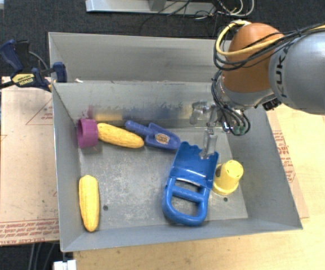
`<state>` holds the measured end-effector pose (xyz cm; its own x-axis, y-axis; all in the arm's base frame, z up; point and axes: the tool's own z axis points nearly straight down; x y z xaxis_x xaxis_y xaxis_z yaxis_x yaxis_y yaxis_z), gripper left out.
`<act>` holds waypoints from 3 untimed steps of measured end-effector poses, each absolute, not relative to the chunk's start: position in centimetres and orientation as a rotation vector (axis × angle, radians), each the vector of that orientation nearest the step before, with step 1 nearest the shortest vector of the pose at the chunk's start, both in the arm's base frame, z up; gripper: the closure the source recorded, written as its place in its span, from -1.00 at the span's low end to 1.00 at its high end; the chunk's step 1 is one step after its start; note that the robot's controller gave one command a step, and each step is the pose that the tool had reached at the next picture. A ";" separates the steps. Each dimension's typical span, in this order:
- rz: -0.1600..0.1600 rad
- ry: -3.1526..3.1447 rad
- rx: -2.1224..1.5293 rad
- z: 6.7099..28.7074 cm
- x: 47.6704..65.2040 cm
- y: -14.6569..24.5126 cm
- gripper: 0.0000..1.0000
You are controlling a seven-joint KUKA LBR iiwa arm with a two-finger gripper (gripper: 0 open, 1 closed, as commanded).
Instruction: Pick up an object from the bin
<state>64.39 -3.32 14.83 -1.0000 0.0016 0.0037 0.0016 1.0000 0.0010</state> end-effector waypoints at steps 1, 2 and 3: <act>-0.001 -3.144 -0.001 15.3 64.5 -3.3 -1.00; -0.004 -3.139 -0.158 8.3 64.8 -1.2 -1.00; -0.003 -3.136 -0.193 6.4 64.4 -0.2 -1.00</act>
Offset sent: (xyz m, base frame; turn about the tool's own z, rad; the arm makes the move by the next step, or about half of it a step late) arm 0.0024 0.0239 -0.0783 0.1140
